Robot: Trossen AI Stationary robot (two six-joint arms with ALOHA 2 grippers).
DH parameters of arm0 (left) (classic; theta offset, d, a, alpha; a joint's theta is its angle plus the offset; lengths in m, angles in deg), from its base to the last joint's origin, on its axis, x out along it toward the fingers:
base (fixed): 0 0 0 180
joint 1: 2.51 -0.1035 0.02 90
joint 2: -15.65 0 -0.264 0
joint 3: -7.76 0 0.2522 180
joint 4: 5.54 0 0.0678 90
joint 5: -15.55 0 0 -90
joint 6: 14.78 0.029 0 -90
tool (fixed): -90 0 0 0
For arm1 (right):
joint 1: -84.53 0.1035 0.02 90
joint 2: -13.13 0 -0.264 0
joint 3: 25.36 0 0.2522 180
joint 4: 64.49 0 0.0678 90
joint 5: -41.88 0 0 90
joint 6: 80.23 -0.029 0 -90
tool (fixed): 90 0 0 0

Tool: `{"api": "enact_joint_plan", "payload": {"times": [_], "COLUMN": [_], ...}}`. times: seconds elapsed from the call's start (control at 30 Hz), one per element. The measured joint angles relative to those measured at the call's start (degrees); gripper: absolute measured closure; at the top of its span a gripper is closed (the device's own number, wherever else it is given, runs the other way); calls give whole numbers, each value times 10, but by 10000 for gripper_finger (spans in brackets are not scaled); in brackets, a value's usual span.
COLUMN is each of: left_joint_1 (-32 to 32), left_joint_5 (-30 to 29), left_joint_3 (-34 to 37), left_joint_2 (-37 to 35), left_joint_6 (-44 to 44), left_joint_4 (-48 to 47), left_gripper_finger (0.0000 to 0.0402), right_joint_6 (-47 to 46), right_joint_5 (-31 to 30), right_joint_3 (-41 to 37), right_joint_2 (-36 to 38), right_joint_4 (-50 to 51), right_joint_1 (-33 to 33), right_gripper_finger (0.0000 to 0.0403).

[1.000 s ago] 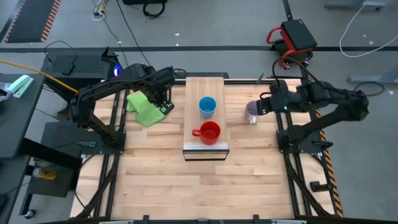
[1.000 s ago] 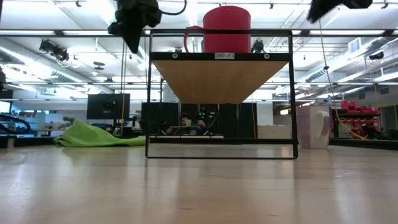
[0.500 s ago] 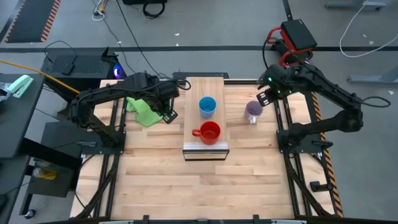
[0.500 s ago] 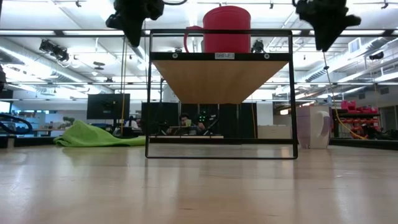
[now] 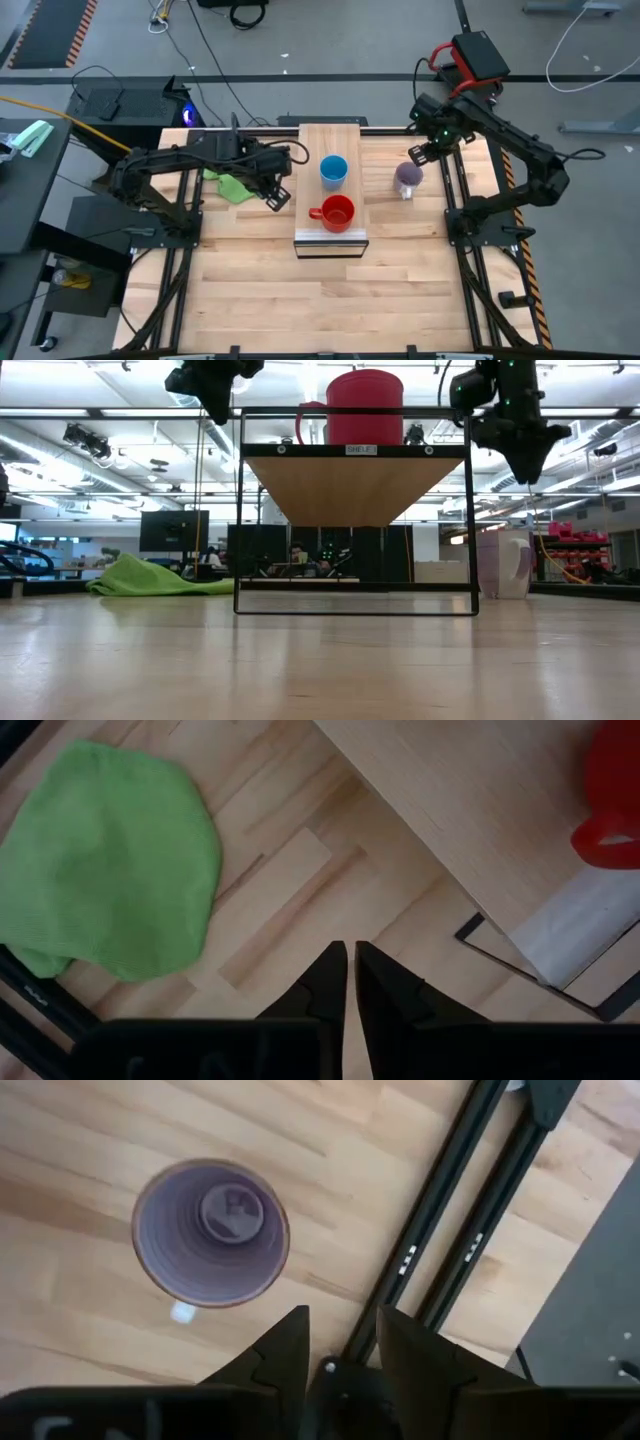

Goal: Stack small to large cups/mugs on shelf
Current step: Put the violet mug on the shelf

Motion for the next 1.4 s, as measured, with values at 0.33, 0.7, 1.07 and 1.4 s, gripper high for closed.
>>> {"api": "enact_joint_plan", "payload": {"times": [0.33,0.7,1.07,1.4], "left_joint_1": [22,22,24,23], "left_joint_5": [-22,-28,-39,-39], "left_joint_3": [0,0,0,0], "left_joint_2": [0,0,0,0], "left_joint_6": [3,17,18,18], "left_joint_4": [0,0,0,0], "left_gripper_finger": [365,366,367,359], "right_joint_6": [-78,-215,-259,-275], "right_joint_5": [76,69,39,13], "right_joint_3": [-165,-269,-303,-304], "right_joint_2": [81,126,105,86], "right_joint_4": [-132,-200,-251,-257], "right_joint_1": [57,147,196,213], "right_gripper_finger": [282,322,398,399]}}
